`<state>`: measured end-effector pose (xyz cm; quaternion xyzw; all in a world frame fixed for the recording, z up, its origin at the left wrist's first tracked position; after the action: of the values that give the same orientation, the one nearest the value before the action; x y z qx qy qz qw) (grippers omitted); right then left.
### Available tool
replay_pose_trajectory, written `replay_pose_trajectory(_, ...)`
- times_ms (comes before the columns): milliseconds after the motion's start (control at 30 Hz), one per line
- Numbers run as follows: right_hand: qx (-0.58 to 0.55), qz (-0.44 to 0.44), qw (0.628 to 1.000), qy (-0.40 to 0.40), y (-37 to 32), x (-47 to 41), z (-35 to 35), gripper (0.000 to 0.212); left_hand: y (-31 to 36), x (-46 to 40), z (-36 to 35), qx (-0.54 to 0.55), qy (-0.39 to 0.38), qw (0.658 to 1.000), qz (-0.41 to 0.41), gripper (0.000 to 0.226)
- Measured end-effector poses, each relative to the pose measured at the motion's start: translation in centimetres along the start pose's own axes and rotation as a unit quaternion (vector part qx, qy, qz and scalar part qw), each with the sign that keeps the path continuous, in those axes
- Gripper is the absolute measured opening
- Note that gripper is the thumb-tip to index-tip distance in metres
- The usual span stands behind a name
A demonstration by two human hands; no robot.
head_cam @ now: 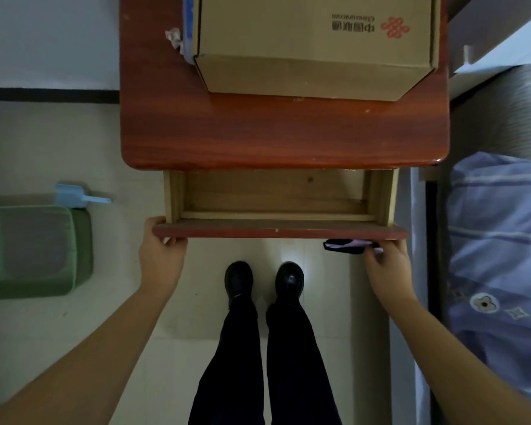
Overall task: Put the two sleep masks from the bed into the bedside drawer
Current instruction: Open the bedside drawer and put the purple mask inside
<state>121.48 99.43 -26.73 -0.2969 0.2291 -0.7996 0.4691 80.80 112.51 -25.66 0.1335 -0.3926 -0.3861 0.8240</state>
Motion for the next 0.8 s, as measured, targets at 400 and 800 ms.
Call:
replay_pose_trajectory(400,0.029,-0.074,0.98,-0.184,0.4,1.2,-3.0,0.018,-1.8,-0.4,-0.7,-0.061,-0.046,0.997,-0.014,0.045)
replay_pose_trajectory(800,-0.256,-0.071,0.95,-0.163,-14.5,-3.4,-8.1,0.019,6.0,5.6,-6.7,0.073,-0.228,0.97,0.042,0.009)
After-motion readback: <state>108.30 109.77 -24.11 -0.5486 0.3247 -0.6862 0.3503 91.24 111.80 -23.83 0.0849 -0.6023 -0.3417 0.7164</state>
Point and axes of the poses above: each hand's wrist, its own x-axis away from the middle knuckle, its own z-axis out of the back of the hand, y = z × x, the point moved 10 cm from there along -x, towards the middle knuckle, and after that the axes turned 14 degrees about z, right-handed, at the moved point
